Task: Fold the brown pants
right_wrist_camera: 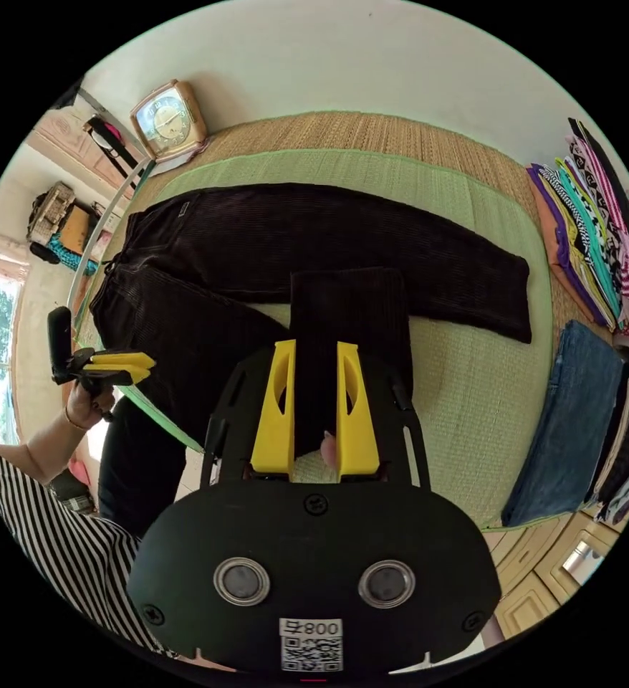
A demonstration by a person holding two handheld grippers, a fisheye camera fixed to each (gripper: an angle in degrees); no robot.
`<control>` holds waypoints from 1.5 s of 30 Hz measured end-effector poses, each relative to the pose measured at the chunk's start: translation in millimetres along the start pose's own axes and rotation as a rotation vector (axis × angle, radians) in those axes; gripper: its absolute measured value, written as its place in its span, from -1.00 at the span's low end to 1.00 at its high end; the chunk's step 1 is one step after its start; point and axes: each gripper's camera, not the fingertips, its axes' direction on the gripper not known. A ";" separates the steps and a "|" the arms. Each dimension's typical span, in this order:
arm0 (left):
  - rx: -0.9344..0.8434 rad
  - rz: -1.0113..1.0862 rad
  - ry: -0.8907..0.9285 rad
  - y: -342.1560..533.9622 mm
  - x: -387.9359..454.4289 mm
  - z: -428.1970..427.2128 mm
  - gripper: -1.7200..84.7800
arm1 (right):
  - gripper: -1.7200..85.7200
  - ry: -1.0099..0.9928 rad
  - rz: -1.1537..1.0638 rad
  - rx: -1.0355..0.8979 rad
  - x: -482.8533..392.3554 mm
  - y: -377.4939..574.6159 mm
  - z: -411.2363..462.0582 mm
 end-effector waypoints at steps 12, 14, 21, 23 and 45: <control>-0.103 0.012 -0.098 -57.7 1.4 146.6 -0.83 | -0.88 0.201 -0.022 -0.014 7.8 -13.7 26.4; -0.107 0.031 -0.101 -72.0 0.4 171.6 -0.84 | -0.90 0.108 0.048 0.108 45.6 15.4 -23.1; -0.155 0.117 -0.081 -111.1 6.1 252.7 -0.83 | -0.88 -0.043 0.408 0.323 197.5 181.2 -133.2; -0.186 0.138 -0.085 -124.0 6.3 283.9 -0.82 | -0.83 -0.110 0.636 0.294 258.6 253.7 -126.9; -0.222 0.136 -0.319 -242.3 -46.7 441.0 -0.89 | -0.97 -0.062 0.475 0.117 319.5 254.3 -76.0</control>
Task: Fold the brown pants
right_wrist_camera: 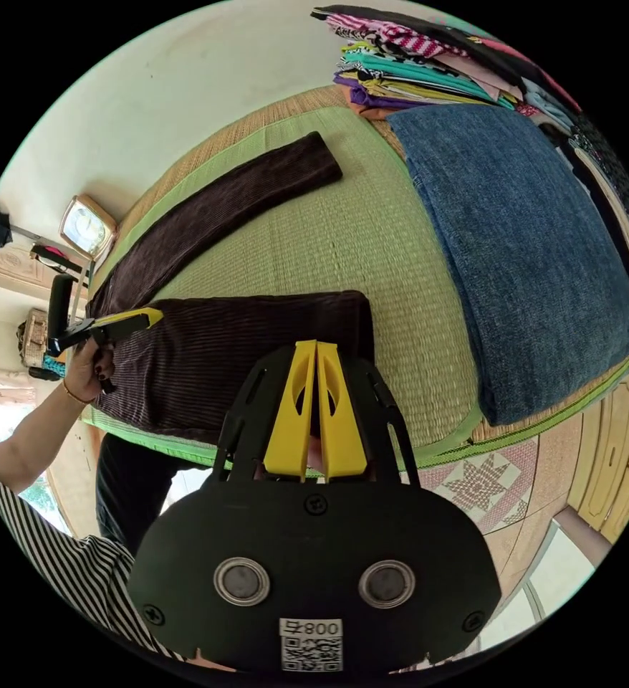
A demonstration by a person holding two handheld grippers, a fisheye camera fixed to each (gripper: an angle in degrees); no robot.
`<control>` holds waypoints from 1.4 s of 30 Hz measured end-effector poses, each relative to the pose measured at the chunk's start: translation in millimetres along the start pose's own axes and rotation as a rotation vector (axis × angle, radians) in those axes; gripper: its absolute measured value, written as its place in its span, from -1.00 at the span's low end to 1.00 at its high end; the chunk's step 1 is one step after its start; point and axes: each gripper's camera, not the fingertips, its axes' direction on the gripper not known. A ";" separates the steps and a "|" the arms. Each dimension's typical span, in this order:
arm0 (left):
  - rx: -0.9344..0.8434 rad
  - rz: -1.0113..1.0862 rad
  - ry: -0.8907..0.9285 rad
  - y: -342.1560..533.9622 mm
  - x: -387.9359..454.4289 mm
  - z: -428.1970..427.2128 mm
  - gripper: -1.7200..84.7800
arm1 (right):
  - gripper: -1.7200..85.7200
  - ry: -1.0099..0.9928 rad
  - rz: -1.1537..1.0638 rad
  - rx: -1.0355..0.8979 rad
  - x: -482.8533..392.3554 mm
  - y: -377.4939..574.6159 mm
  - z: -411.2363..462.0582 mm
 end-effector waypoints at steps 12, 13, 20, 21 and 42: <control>0.045 -0.142 -0.214 -20.3 -80.6 -6.2 -0.84 | -0.74 0.091 -0.101 0.086 12.5 -161.9 -0.6; 0.048 -0.132 -0.221 -19.6 -80.0 -5.9 -0.87 | -0.76 0.100 -0.104 0.045 13.6 -173.3 10.0; 0.028 -0.102 -0.182 -10.0 -79.9 -7.3 -0.93 | -0.86 0.064 -0.142 0.021 27.9 -154.6 -4.5; 0.036 -0.104 -0.175 -8.2 -81.0 -8.1 -0.93 | -0.86 0.051 -0.135 0.022 31.9 -151.6 -4.7; 0.107 -0.210 -0.218 14.7 -119.5 -70.7 -0.95 | -0.97 0.044 -0.149 0.036 6.2 -187.8 -1.7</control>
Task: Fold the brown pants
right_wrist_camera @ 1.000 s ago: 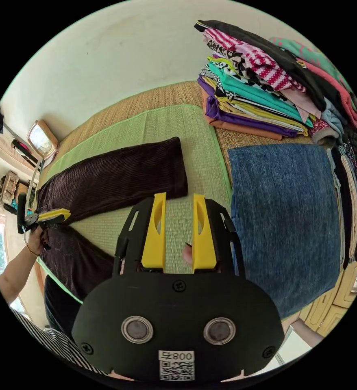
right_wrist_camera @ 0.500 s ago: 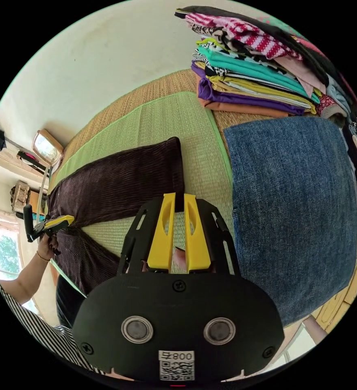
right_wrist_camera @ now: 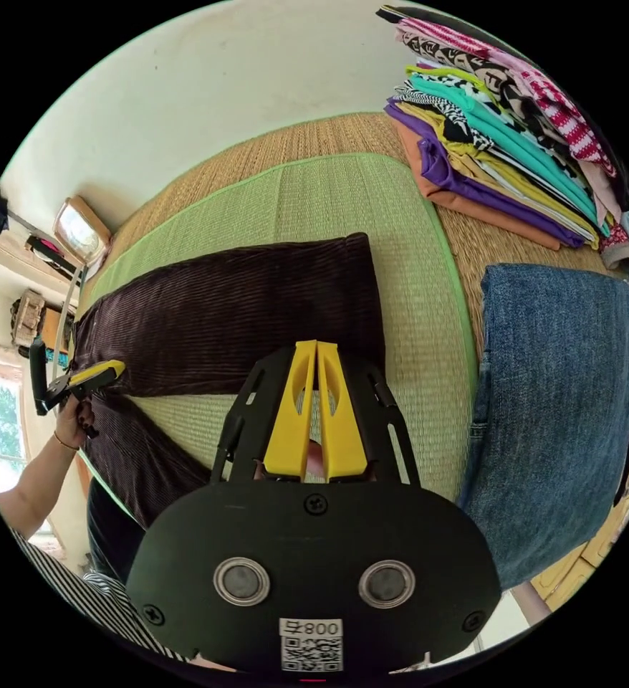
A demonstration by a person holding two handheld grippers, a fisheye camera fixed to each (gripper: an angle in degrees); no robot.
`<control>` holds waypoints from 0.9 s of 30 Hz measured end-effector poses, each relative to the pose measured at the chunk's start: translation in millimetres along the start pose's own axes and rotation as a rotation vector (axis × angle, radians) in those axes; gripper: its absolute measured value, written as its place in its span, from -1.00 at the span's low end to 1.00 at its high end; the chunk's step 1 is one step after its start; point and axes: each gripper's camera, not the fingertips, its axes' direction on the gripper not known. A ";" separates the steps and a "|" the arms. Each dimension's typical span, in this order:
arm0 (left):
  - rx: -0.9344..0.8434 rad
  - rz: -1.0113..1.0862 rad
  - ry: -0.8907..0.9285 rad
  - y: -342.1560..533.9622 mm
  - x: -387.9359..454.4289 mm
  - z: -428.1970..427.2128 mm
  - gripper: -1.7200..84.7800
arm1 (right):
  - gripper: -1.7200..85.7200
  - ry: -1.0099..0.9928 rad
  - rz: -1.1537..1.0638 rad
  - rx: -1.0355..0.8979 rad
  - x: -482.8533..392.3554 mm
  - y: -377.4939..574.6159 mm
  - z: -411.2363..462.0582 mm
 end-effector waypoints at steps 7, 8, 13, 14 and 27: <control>0.004 0.121 0.115 73.9 11.5 -51.6 -0.95 | -0.97 -0.046 -0.108 -0.022 -27.4 106.7 -55.3; -0.015 0.131 0.084 90.5 14.0 -55.7 -0.96 | -0.97 -0.045 -0.104 -0.054 -33.4 127.1 -53.7; -0.106 0.084 0.073 125.0 9.7 -48.2 -0.96 | -0.97 0.026 -0.075 -0.118 -33.8 153.0 -32.9; -0.098 0.061 0.082 125.0 10.1 -50.7 -0.96 | -0.97 0.001 -0.066 -0.140 -28.5 145.0 -32.7; 0.030 -0.010 0.043 138.3 -29.9 -124.9 -0.96 | -0.97 0.161 -0.051 -0.179 -15.4 106.4 -34.7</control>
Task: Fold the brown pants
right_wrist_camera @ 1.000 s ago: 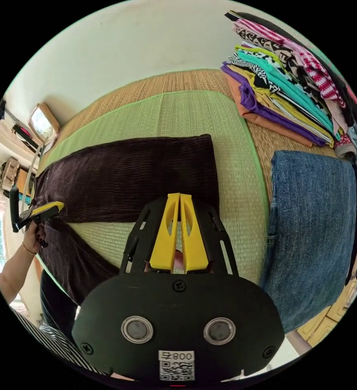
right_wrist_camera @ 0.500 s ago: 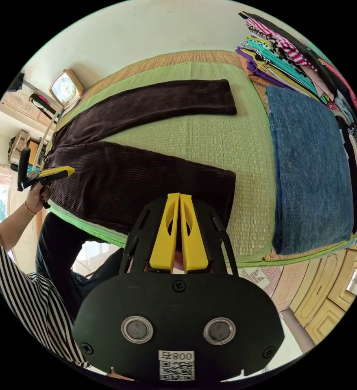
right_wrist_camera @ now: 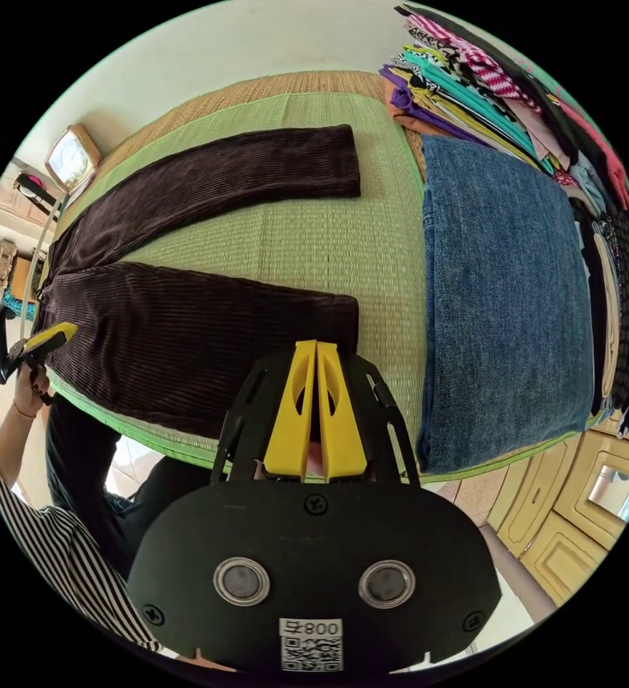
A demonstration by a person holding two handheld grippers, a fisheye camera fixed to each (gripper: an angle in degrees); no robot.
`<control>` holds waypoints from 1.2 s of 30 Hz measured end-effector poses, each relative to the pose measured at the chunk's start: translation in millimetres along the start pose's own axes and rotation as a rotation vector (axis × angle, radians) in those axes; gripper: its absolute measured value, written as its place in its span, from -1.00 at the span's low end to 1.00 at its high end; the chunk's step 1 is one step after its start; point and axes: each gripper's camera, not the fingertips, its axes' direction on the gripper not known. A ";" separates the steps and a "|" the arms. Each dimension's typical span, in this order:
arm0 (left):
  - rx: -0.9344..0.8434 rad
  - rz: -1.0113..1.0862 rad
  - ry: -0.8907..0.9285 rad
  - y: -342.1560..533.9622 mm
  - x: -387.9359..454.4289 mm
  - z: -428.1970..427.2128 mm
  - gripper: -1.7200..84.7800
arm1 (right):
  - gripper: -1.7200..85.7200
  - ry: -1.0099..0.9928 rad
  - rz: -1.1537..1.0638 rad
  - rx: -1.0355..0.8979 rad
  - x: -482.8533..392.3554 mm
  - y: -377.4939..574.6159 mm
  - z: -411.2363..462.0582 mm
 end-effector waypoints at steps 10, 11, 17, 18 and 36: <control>-0.110 -0.309 -0.243 82.0 -121.5 -51.0 -0.96 | -0.97 -0.087 0.115 0.009 8.8 -3.1 0.5; -0.131 -0.292 -0.244 81.5 -119.0 -50.8 -0.96 | -0.97 -0.090 0.120 0.007 9.0 -3.7 0.4; -0.078 -0.279 -0.220 80.5 -132.9 -75.4 -0.96 | -0.97 -0.090 0.140 -0.015 7.1 -7.3 0.6; -0.048 -0.304 -0.247 80.0 -139.5 -82.3 -0.96 | -0.97 -0.091 0.140 -0.017 7.0 -7.4 0.6; -0.175 -0.517 -0.380 111.7 -214.2 -61.6 -0.96 | -0.97 -0.088 0.164 -0.054 1.9 -5.1 6.4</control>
